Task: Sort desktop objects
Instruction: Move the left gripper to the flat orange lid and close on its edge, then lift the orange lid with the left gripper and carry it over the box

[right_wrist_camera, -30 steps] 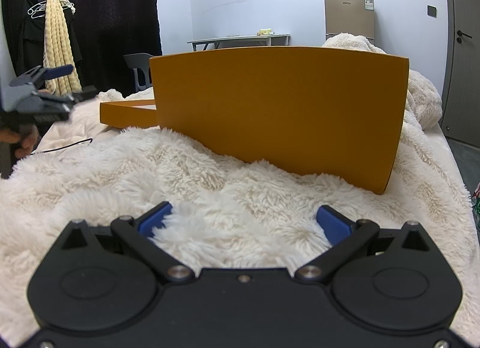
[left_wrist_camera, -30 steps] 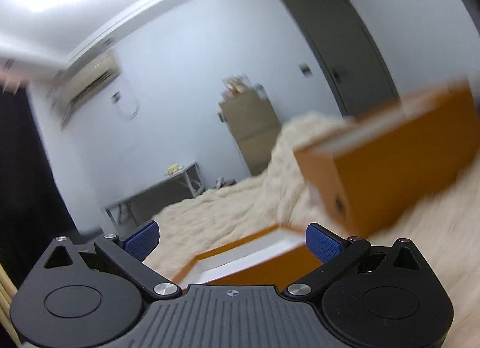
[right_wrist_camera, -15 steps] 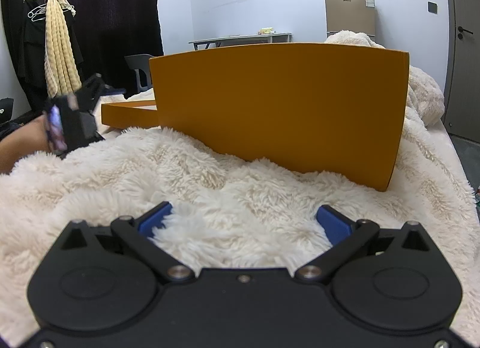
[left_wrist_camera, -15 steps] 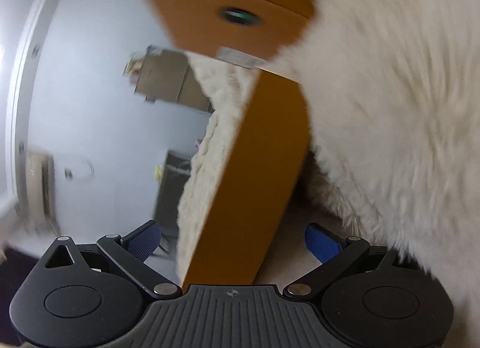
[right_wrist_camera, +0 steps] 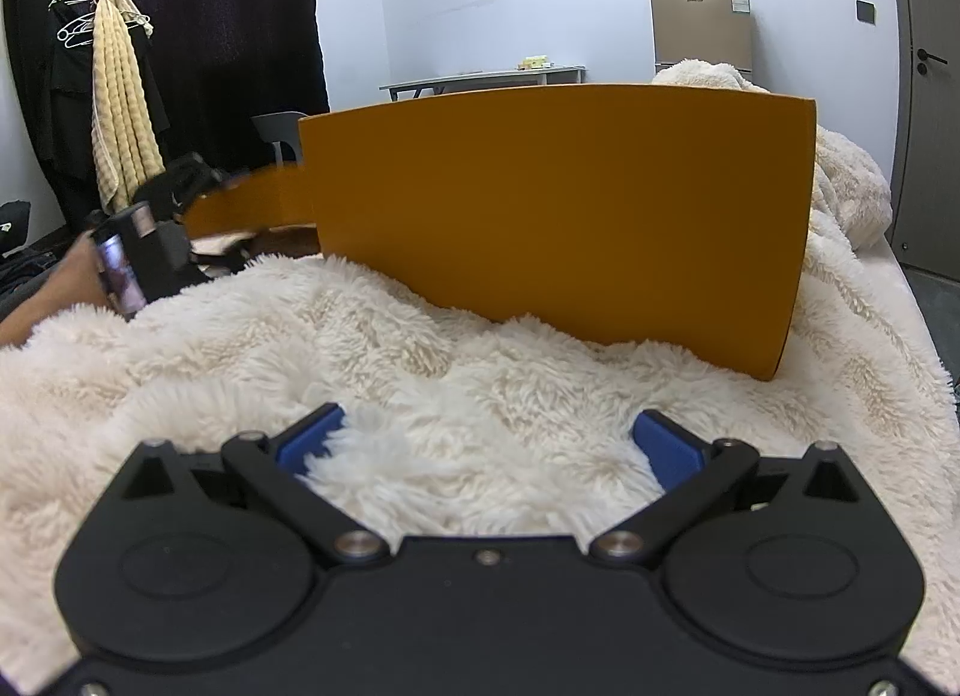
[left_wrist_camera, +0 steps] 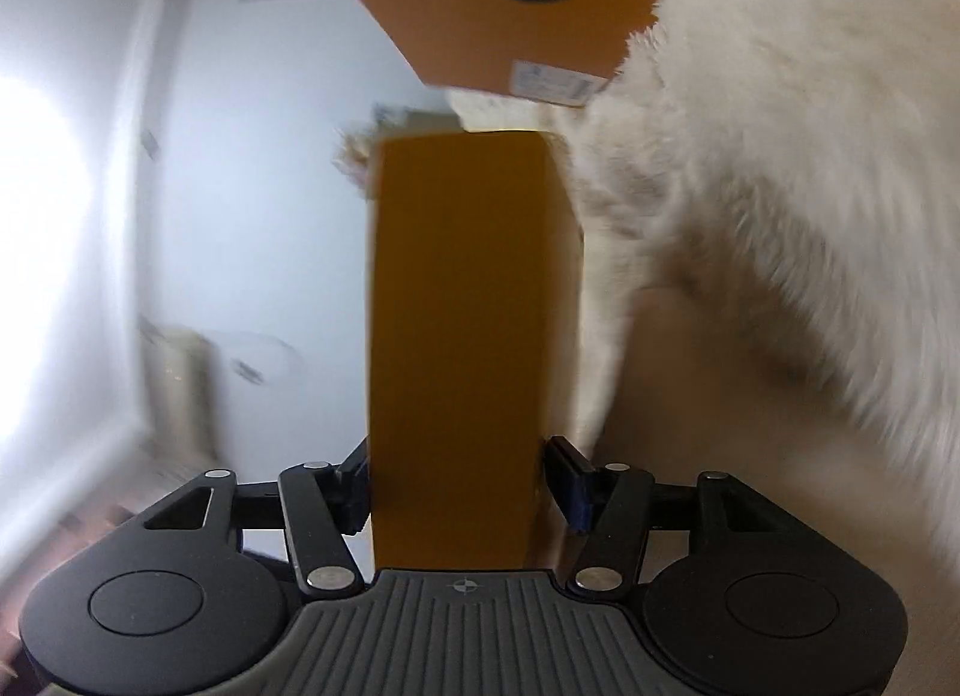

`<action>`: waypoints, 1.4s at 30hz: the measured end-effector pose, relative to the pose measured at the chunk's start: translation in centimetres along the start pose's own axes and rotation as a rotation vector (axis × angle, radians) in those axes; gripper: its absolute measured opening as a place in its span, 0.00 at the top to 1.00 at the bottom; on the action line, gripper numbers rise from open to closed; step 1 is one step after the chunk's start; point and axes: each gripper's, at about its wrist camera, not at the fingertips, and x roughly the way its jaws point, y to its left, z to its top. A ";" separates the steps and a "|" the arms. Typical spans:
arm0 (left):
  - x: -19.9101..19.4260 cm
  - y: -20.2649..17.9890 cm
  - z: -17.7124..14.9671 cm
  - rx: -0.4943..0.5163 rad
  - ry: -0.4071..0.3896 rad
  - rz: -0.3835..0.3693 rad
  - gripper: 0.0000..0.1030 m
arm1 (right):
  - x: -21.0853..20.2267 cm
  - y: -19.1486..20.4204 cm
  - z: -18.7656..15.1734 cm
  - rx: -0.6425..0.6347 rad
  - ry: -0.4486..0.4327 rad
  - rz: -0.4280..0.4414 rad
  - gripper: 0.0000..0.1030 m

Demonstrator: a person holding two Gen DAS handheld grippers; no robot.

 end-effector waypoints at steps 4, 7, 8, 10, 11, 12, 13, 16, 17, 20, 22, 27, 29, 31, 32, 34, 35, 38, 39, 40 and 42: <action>-1.0 3.8 -0.2 -0.033 -0.015 0.114 0.48 | 0.0 0.0 0.0 0.002 0.000 0.002 0.00; -2.9 7.5 0.9 -0.068 -0.074 0.193 0.48 | 0.0 -0.1 0.0 0.004 0.001 0.003 0.00; -3.8 8.5 1.0 -0.063 -0.108 0.225 0.48 | 0.0 -0.1 0.0 0.005 0.001 0.004 0.00; -4.6 9.4 1.5 -0.063 -0.127 0.255 0.50 | 0.0 -0.1 0.0 0.006 0.001 0.004 0.00; -5.0 9.9 1.8 -0.062 -0.132 0.262 0.50 | 0.0 -0.1 0.0 0.007 0.001 0.005 0.00; -5.2 10.1 1.9 -0.070 -0.126 0.248 0.50 | 0.0 -0.1 0.0 0.007 0.001 0.005 0.00; -5.4 10.3 2.0 -0.078 -0.121 0.235 0.50 | 0.1 -0.1 0.0 0.008 0.002 0.006 0.00; -5.9 10.4 2.1 -0.114 -0.134 0.208 0.49 | 0.2 -0.2 0.1 0.010 0.002 0.007 0.00; -6.3 10.5 2.4 -0.129 -0.144 0.200 0.49 | 0.2 -0.3 0.1 0.011 0.001 0.008 0.00; -8.0 10.7 3.3 -0.121 -0.159 0.216 0.47 | 0.2 -0.3 0.0 0.011 0.001 0.008 0.00; -9.6 11.9 2.9 -0.117 -0.171 0.246 0.46 | 0.2 -0.3 0.0 0.011 0.001 0.008 0.00; -15.7 16.6 3.2 -0.138 -0.256 0.424 0.46 | 0.1 -0.3 0.0 0.011 0.000 0.009 0.00; -17.6 17.7 3.7 -0.139 -0.317 0.500 0.46 | -0.7 -0.6 0.2 0.011 -0.032 -0.005 0.00; -19.4 18.4 4.2 -0.163 -0.387 0.551 0.46 | -1.8 -1.0 0.5 0.011 -0.078 -0.025 0.00; -20.8 18.9 4.5 -0.196 -0.451 0.575 0.46 | -2.4 -1.2 0.6 0.011 -0.101 -0.035 0.00; -22.7 19.4 4.8 -0.248 -0.541 0.578 0.46 | -3.5 -1.6 0.9 0.011 -0.147 -0.055 0.00; -24.0 19.9 5.0 -0.298 -0.609 0.560 0.46 | -4.1 -1.8 1.0 0.011 -0.170 -0.065 0.00; -26.3 20.8 5.2 -0.423 -0.741 0.508 0.45 | -5.8 -2.4 1.4 0.011 -0.239 -0.096 0.00; -26.7 21.0 5.4 -0.461 -0.773 0.496 0.45 | -6.4 -2.6 1.5 0.011 -0.262 -0.106 0.00; -27.0 21.1 5.5 -0.481 -0.789 0.490 0.45 | -7.0 -2.8 1.6 0.011 -0.285 -0.116 0.00; -27.6 21.0 5.9 -0.568 -0.852 0.461 0.45 | -8.1 -3.2 1.9 0.011 -0.331 -0.136 0.00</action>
